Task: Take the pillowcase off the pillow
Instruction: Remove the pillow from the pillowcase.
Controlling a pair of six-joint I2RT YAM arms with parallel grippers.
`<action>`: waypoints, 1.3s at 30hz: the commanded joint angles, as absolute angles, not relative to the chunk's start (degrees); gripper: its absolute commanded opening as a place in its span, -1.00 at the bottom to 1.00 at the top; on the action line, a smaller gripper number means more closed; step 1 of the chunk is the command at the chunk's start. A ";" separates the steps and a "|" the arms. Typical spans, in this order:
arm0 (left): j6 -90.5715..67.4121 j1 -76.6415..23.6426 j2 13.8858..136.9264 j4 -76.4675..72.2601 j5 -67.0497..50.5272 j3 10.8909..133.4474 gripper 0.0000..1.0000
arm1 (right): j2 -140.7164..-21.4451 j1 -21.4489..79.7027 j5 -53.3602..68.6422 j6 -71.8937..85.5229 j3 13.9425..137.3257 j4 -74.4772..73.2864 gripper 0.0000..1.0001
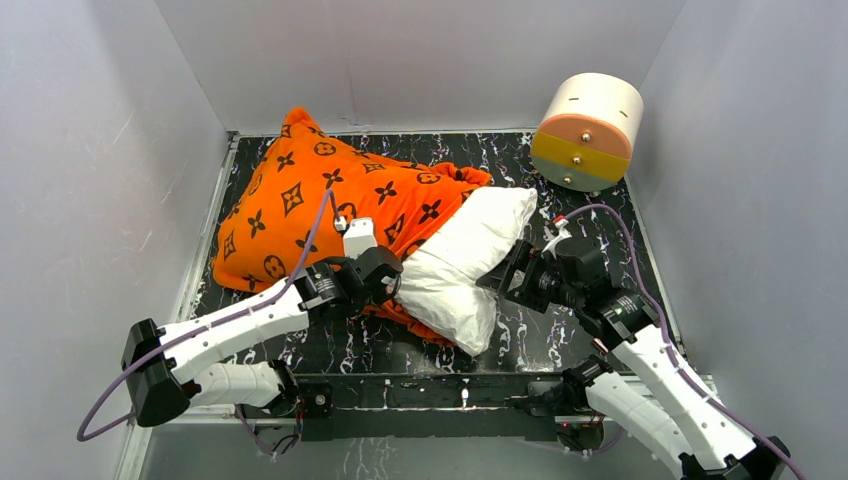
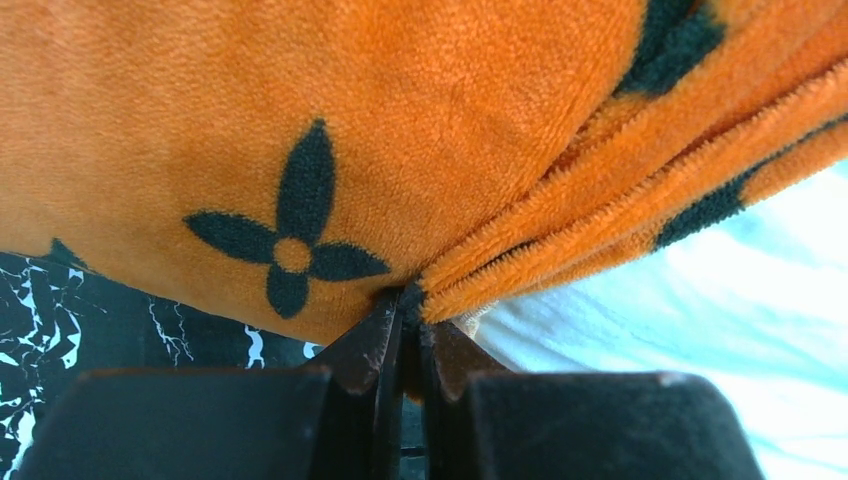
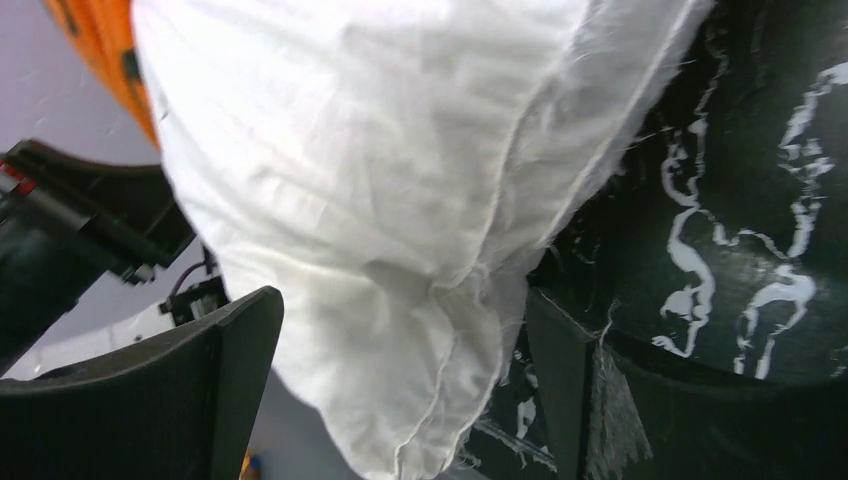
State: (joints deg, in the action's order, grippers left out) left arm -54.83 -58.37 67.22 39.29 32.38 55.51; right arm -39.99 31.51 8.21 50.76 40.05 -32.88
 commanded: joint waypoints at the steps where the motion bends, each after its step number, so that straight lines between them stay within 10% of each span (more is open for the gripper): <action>1: -50.45 -57.44 64.42 42.35 33.73 52.91 -0.91 | -38.81 31.35 20.84 52.33 37.77 -28.23 0.97; 10: -45.43 -57.39 64.40 34.08 24.05 52.65 -0.77 | -43.55 31.87 28.61 60.03 30.10 -10.98 0.84; 13: -45.17 -57.44 64.77 33.32 22.81 52.23 -0.67 | -45.28 31.89 21.30 61.60 30.15 -14.72 0.33; 20: -44.91 -57.40 62.41 33.63 18.95 51.48 0.39 | -42.15 31.86 14.13 68.02 25.90 -13.01 -0.98; 25: -45.78 -57.41 57.29 36.62 12.44 49.68 0.75 | -39.60 31.88 10.70 68.79 25.25 -12.76 -1.00; 39: -59.23 -57.58 51.85 6.71 1.41 33.82 0.74 | -42.06 31.87 13.36 69.61 29.31 -12.83 -1.00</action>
